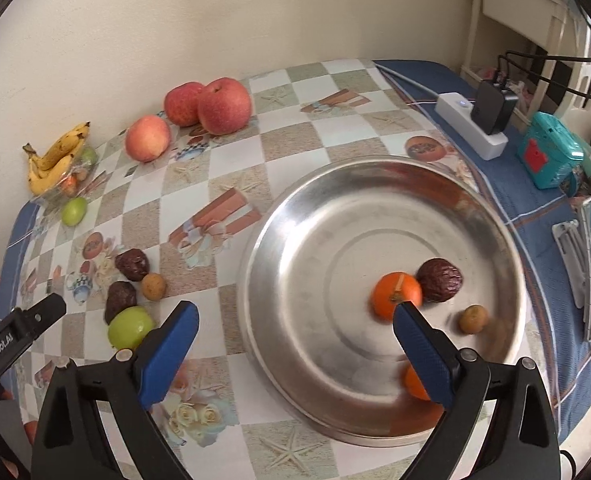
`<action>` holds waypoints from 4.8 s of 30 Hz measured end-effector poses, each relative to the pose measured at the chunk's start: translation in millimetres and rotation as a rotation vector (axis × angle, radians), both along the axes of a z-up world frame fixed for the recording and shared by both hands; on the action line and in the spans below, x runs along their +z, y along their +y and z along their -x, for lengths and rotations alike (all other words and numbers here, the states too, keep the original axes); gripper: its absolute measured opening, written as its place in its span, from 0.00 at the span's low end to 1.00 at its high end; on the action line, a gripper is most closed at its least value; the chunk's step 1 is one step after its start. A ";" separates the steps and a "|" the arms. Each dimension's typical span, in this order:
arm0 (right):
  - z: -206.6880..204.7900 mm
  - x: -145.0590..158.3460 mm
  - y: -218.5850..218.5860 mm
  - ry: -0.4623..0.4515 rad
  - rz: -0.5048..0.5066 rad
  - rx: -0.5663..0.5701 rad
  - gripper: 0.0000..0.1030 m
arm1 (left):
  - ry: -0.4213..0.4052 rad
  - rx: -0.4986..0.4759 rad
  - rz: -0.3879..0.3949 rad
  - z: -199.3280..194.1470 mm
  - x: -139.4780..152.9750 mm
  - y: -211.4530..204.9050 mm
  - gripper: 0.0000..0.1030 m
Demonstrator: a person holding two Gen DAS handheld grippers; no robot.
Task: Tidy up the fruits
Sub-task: 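Move both open tools back from the bowl to the fruit cluster, then grasp a green apple with the left tool while the right tool grasps a mandarin orange, then carry the apple and orange over the steel bowl and open both tools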
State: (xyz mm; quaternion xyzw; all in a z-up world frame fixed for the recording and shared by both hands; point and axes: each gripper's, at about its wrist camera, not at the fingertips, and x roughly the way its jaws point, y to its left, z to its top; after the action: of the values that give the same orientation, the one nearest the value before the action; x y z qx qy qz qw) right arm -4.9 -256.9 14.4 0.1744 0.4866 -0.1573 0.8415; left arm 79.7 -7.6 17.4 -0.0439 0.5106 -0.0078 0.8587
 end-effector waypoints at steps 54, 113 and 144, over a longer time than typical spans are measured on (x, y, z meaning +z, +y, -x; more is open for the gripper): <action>-37.9 -32.1 86.9 0.075 -0.038 0.325 0.75 | 0.175 -0.197 0.241 -7.1 -50.5 -38.4 0.80; -3.0 -0.2 -8.8 -0.021 -0.163 0.010 0.39 | 0.219 -0.238 0.422 10.7 -26.0 -59.8 0.47; 38.1 0.3 -89.7 0.034 -0.088 -0.248 0.40 | 0.161 -0.613 0.398 56.2 -16.6 -170.8 0.48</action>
State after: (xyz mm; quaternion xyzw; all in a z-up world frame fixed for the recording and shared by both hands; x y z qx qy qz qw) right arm -43.0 -346.6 14.7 0.2672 0.4818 -0.2416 0.7988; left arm 23.6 -178.4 0.8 -0.0556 0.5543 -0.3603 0.7482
